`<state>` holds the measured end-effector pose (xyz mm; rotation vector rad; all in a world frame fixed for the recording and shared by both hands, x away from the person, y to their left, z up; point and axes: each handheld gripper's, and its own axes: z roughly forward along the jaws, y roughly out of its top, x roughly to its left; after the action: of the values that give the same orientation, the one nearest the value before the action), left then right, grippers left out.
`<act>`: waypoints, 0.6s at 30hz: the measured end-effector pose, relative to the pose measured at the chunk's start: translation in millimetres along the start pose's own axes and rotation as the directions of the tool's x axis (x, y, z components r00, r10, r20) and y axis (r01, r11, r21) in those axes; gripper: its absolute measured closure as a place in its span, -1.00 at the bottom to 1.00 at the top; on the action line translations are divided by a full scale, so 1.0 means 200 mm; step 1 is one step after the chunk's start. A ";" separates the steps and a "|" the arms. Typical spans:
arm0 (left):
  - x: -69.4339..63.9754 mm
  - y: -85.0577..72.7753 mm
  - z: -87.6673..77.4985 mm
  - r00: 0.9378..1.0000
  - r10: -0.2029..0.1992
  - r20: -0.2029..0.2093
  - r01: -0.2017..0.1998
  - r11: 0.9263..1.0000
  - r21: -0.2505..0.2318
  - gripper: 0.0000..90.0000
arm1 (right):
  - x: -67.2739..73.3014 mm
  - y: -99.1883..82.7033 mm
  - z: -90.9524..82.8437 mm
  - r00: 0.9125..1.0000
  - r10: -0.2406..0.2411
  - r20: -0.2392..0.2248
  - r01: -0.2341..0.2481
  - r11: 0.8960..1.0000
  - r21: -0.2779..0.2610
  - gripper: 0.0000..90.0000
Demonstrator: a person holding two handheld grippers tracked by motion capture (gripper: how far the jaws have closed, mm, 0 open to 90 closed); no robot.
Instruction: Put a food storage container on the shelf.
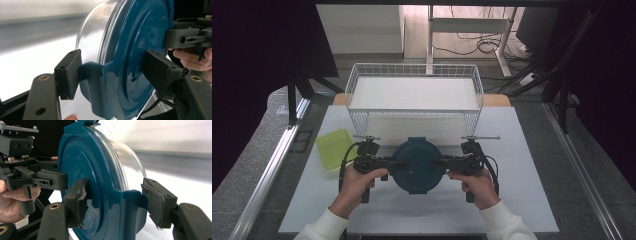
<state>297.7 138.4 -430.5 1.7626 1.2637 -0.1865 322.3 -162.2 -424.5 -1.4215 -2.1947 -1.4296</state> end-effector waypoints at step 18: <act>-0.07 0.20 -0.11 0.999 0.039 0.010 -0.039 0.997 -0.063 -0.27 | 0.11 0.22 -0.09 0.998 -0.063 0.007 0.063 0.997 -0.048 -0.13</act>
<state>315.3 143.5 -385.8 1.7292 1.2136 -0.1329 338.7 -158.7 -374.5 -1.3849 -2.2421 -1.5102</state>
